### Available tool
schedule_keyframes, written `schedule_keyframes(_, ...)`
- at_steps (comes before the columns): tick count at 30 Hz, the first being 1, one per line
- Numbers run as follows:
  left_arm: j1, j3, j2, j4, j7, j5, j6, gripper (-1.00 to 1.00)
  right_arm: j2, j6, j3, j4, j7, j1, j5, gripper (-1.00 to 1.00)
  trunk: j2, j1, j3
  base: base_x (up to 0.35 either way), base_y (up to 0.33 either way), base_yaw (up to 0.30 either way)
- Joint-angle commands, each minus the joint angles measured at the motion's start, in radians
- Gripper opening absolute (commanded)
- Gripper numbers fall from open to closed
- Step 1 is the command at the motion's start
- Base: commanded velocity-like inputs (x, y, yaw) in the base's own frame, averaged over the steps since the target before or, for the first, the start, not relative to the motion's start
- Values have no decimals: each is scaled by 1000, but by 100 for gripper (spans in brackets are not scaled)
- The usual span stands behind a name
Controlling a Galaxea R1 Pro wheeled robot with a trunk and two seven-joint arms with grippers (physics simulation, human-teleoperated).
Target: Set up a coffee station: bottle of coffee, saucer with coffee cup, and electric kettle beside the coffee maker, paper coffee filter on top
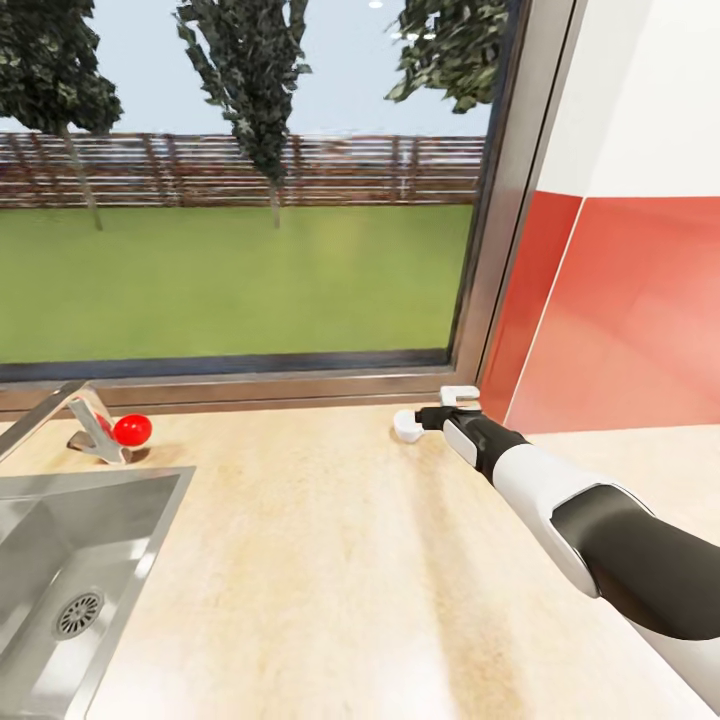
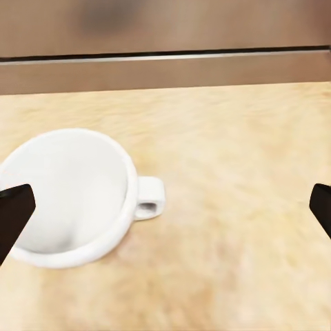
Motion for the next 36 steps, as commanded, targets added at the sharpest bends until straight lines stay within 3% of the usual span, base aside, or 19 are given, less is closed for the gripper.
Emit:
schedule_keyframes(1, 0, -9, 0, 0, 2, 9, -2, 100, 0, 6, 8, -2, -6, -1, -8, 100, -2, 1, -3, 0, 0, 0)
schedule_keyframes(14, 0, -9, -1, 0, 2, 8, -2, 100, 1, 7, 6, -14, -6, -1, -5, 100, -2, 1, -16, 0, 0, 0)
schedule_keyframes(19, 0, -9, -1, 0, 2, 8, -2, 100, -4, 47, 3, -144, -26, -1, -2, 100, -2, 1, -16, 0, 0, 0)
schedule_keyframes(22, 0, -9, -1, 0, 2, 8, -2, 100, -3, 129, 2, -208, -102, -2, -3, 100, -2, 1, -16, 0, 0, 0)
schedule_keyframes(36, 0, -9, -1, 2, 2, 8, -2, 100, -9, 153, 6, -247, -129, -2, -3, 100, -2, 1, -16, 0, 0, 0)
